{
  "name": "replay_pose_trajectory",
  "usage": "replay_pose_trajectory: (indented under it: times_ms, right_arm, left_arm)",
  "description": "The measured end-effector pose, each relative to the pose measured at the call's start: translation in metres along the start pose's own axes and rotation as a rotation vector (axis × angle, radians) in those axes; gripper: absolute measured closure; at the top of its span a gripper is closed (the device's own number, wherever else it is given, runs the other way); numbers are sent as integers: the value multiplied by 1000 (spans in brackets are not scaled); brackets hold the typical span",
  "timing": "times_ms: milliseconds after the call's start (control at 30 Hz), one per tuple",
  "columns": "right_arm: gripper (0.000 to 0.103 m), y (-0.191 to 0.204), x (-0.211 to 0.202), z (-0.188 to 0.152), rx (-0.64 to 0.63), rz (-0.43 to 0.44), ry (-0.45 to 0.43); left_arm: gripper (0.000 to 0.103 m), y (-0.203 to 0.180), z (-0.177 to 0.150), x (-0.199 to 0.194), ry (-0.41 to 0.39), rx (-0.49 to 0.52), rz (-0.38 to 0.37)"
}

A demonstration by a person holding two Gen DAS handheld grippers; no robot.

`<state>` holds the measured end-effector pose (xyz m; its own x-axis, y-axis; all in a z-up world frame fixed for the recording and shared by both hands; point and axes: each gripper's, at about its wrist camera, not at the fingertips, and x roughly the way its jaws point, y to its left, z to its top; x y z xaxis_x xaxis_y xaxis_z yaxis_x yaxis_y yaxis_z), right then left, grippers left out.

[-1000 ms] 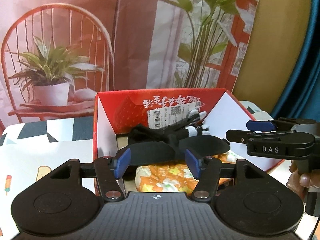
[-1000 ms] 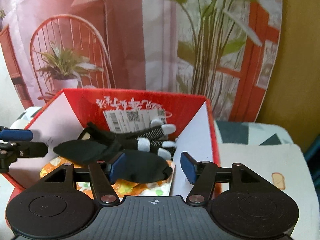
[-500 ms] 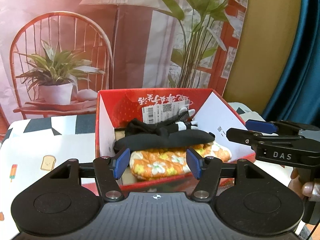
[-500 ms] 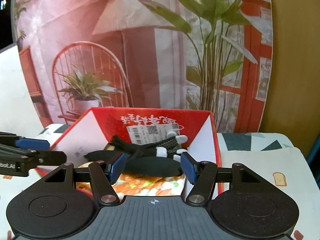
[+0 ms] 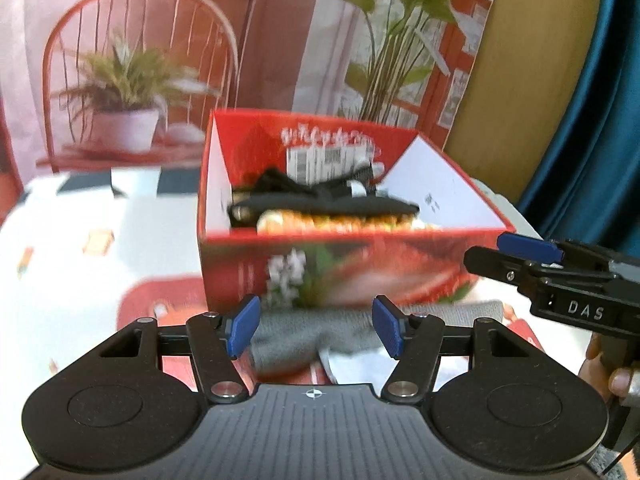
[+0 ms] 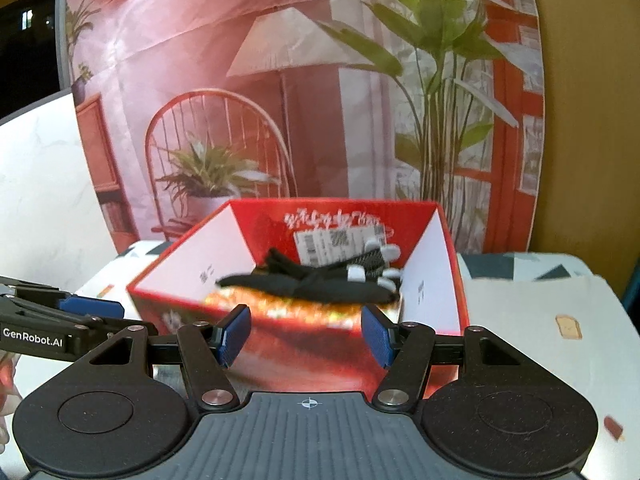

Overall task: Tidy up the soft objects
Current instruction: 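Move both grippers back to the white bag with green cable, then close both grippers on the white bag with green cable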

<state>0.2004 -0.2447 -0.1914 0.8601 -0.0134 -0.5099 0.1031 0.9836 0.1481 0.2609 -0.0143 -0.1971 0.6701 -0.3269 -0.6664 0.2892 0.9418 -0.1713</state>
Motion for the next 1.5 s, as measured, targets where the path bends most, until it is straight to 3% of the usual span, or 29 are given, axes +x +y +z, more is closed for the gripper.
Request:
replay_pose_trajectory:
  times_ms: [133,400,533,667,900,1100,1267,1500]
  right_arm:
    - [45,1,0,-22,16,-6,39]
    - [45,0,-8,-64,30,-37,81]
    - [30,4,-19,-79,42,-27,80]
    - [15,17,-23,-87,-27,8,58]
    - [12,23,-6,-100,-57,17,111]
    - [20,16,3,-100,-56,2,109]
    - [38,7,8,-91,-35,21,77]
    - [48,-4,17,-85,15,38,55]
  left_arm:
    - [40,0,-17,6,22,-49,-11]
    - [40,6,-45,-4,-11,-124,4]
    - [39,16,-48,-11,-36,-139,47]
    - [38,19,-51,-14,-36,-142,54]
    - [38,14,-61,-13,-41,-96,80]
    - [38,23,-55,-19,-100,-93,90]
    - [40,36,-49,-28,-143,-103,67]
    - [44,18,-46,-17,-107,-49,-79]
